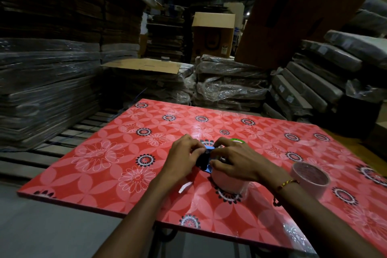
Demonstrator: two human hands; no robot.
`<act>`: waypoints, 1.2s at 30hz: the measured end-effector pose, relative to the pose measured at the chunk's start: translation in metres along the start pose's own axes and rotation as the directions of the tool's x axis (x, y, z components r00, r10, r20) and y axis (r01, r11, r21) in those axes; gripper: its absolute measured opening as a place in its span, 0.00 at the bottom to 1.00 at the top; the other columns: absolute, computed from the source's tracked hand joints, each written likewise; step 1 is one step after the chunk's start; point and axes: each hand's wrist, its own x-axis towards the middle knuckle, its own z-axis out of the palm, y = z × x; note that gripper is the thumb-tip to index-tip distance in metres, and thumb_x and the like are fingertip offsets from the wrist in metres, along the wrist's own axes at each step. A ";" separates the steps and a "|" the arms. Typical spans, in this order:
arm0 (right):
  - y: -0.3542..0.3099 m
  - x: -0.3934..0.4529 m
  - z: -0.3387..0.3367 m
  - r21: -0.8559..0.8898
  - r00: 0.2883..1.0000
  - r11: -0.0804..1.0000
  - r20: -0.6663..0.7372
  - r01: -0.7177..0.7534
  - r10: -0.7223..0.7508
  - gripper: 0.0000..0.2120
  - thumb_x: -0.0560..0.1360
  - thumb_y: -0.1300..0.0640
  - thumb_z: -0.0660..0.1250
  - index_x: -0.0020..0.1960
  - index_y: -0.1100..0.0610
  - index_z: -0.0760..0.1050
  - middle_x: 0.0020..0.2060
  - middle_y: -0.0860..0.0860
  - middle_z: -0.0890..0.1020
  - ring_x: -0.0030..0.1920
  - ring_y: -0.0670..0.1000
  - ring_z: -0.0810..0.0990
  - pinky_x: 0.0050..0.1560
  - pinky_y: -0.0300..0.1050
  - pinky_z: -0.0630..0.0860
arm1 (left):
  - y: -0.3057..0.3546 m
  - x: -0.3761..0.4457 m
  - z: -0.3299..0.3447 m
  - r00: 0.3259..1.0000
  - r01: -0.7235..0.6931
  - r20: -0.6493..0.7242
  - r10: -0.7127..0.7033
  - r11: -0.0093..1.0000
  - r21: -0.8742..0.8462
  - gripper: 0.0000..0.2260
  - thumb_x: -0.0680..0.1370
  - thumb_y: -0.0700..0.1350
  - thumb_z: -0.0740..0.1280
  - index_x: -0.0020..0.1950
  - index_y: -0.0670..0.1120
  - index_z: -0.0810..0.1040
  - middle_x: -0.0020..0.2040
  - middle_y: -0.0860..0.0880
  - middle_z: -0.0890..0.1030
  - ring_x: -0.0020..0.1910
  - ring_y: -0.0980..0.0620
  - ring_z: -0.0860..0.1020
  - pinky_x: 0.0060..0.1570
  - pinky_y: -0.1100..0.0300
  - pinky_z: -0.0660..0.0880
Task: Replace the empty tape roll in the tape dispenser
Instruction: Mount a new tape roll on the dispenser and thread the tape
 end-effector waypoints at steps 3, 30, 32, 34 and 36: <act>0.001 -0.001 0.001 -0.004 1.000 1.000 -0.005 0.000 0.000 0.14 0.80 0.45 0.63 0.58 0.50 0.83 0.61 0.50 0.77 0.50 0.57 0.81 0.55 0.55 0.76 | -0.001 0.002 -0.001 0.999 -0.014 0.039 0.013 0.999 0.029 0.04 0.75 0.38 0.70 0.47 0.43 0.85 0.46 0.44 0.81 0.47 0.47 0.79 0.50 0.54 0.76; -0.007 0.006 -0.003 -0.026 1.000 1.000 -0.026 -0.008 0.008 0.20 0.79 0.38 0.64 0.61 0.49 0.82 0.64 0.52 0.76 0.53 0.59 0.82 0.52 0.50 0.77 | 0.006 -0.002 0.011 0.988 -0.127 -0.039 0.151 0.924 0.360 0.03 0.78 0.38 0.63 0.48 0.39 0.75 0.46 0.41 0.77 0.46 0.41 0.75 0.48 0.46 0.72; -0.011 0.009 -0.001 -0.011 0.999 1.000 -0.032 -0.015 0.014 0.20 0.78 0.37 0.65 0.61 0.48 0.81 0.63 0.51 0.76 0.53 0.60 0.82 0.51 0.50 0.76 | 0.003 -0.009 0.012 0.982 -0.132 -0.078 0.173 0.918 0.375 0.02 0.77 0.35 0.65 0.45 0.38 0.75 0.44 0.39 0.77 0.43 0.39 0.76 0.45 0.45 0.73; -0.014 0.013 0.000 0.027 1.000 0.999 -0.017 -0.025 0.025 0.21 0.77 0.36 0.66 0.63 0.47 0.80 0.64 0.50 0.75 0.54 0.60 0.82 0.54 0.52 0.78 | -0.001 -0.013 0.012 0.983 -0.075 -0.135 0.126 0.941 0.329 0.01 0.77 0.35 0.65 0.45 0.38 0.75 0.43 0.40 0.78 0.43 0.40 0.76 0.44 0.48 0.71; -0.016 0.018 0.001 0.038 0.999 0.998 0.004 -0.044 0.044 0.22 0.76 0.36 0.66 0.65 0.47 0.79 0.65 0.49 0.74 0.56 0.60 0.82 0.56 0.55 0.79 | -0.004 -0.013 0.012 0.980 -0.040 -0.176 0.094 0.957 0.288 0.01 0.78 0.35 0.65 0.46 0.38 0.75 0.44 0.40 0.78 0.44 0.40 0.76 0.45 0.49 0.69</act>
